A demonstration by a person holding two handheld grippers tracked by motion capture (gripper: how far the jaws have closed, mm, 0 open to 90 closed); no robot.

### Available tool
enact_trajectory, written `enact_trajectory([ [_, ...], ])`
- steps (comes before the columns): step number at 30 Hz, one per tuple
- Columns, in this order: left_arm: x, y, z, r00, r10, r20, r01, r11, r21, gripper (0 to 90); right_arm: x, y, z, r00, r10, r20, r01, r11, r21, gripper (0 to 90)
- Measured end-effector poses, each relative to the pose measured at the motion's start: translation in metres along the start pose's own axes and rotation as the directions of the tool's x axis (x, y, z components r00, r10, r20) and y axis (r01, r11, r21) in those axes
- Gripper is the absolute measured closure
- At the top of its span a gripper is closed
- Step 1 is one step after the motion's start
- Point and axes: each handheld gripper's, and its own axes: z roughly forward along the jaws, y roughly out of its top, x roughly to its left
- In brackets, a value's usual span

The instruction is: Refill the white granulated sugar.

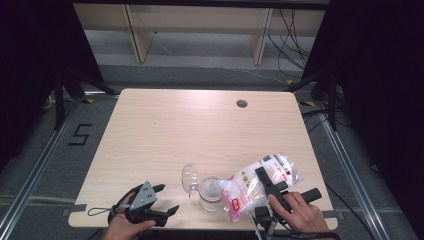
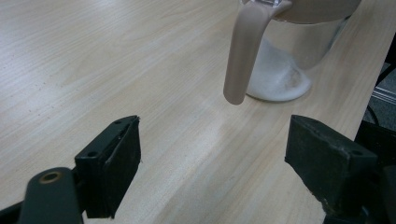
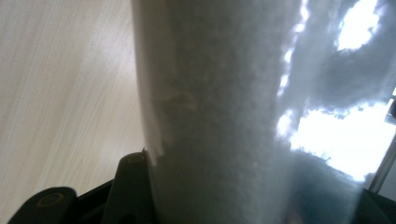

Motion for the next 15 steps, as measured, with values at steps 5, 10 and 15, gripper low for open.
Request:
enact_trajectory([
  [5,-0.0003,-0.0001,0.0001,1.0,-0.001,-0.003,0.001,1.0,-0.003,17.9,-0.0004,-0.0003,0.0008,1.0,-0.005,0.002,0.005,1.0,-0.012,56.7],
  [10,-0.0003,-0.0001,0.0001,1.0,-0.001,-0.003,0.001,1.0,-0.002,17.9,-0.001,-0.0014,0.001,1.0,-0.004,0.0,0.004,1.0,-0.015,56.9],
  [15,-0.0002,-0.0001,0.0001,1.0,-0.001,-0.003,0.001,1.0,-0.002,17.9,-0.0023,-0.0016,0.0003,1.0,-0.009,0.0,0.009,1.0,-0.018,57.2],
])
